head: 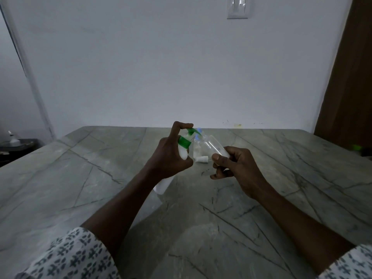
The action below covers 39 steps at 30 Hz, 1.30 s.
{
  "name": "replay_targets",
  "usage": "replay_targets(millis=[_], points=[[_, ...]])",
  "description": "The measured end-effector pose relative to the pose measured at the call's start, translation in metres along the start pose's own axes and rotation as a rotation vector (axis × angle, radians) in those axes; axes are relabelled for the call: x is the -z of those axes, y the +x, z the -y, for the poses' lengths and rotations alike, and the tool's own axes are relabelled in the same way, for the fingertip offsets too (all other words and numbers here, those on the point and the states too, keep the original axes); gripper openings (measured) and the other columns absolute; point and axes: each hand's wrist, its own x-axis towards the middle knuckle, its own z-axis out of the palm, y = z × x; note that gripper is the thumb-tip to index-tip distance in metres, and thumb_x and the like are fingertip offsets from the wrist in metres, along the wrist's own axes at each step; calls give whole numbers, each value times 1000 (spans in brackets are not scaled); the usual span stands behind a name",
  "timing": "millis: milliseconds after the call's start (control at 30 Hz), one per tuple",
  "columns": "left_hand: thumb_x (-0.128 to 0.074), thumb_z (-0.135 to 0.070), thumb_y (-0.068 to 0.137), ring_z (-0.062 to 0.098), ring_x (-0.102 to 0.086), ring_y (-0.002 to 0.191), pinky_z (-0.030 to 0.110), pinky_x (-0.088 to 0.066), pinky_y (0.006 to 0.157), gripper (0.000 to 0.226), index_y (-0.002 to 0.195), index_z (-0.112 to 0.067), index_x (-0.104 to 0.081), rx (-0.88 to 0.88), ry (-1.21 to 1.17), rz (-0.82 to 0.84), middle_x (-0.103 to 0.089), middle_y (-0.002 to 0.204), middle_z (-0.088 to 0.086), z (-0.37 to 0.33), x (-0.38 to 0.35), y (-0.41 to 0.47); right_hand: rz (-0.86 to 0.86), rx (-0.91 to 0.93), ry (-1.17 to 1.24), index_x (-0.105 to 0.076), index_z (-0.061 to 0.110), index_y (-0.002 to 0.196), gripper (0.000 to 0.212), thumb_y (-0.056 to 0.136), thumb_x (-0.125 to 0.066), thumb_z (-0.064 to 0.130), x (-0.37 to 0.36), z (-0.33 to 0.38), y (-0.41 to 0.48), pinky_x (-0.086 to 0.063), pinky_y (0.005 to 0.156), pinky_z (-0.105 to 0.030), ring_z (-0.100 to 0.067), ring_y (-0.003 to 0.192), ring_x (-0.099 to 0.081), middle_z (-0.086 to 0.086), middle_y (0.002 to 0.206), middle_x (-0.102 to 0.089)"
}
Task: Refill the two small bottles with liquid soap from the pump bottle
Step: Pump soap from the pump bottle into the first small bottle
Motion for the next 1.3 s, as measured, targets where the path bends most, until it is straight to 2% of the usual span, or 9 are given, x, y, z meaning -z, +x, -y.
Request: replay_targets(millis=[133,267,433,733,900,1033,1300], points=[[-81,-3,66,6,-60,66,6,-45,61,77,131,-13,-40,28,-2,-12,-57,86,-18,-1,1,1,5,-2,-11,-64,-5,111,30,86,-68,12,-1,-1,0,-60,65,-45,-20,53,-60,-20,75,-64],[-83,-4,67,1,-59,67,4,-44,61,71,125,-10,-42,34,-8,-28,-58,92,-11,-1,0,0,18,-5,-14,-64,-5,111,30,86,-69,11,-3,-3,0,-60,66,-46,-21,53,-61,-19,74,-64],[-80,-2,67,-6,-61,74,4,-44,62,81,135,-14,-38,12,-25,-15,-56,87,-20,1,-2,-1,8,3,-8,-64,-4,110,32,85,-69,14,-2,-3,1,-60,66,-48,-21,55,-61,-19,75,-64],[-81,-4,65,-5,-61,73,4,-44,62,77,130,-14,-40,27,-15,-18,-57,87,-21,1,-1,0,10,1,-3,-65,-5,109,29,86,-69,12,-1,-3,1,-60,68,-50,-21,54,-60,-17,74,-64],[-83,-5,66,4,-60,70,4,-45,63,71,124,-12,-42,40,-1,-41,-59,94,-9,0,-1,1,30,11,-30,-64,-5,112,30,87,-68,11,-3,-4,0,-60,69,-50,-21,56,-62,-17,76,-65],[-80,-4,66,4,-60,67,4,-44,61,78,132,-15,-40,29,3,-33,-57,86,-20,0,-1,-1,10,5,-13,-63,-5,112,33,86,-69,14,-4,-3,1,-60,69,-51,-21,56,-63,-20,77,-65],[-79,-4,66,3,-61,73,5,-44,62,78,132,-16,-40,17,-1,-20,-57,87,-22,0,-1,-1,7,-1,9,-64,-3,109,30,85,-70,13,-2,-3,1,-60,69,-52,-22,56,-62,-21,76,-64]])
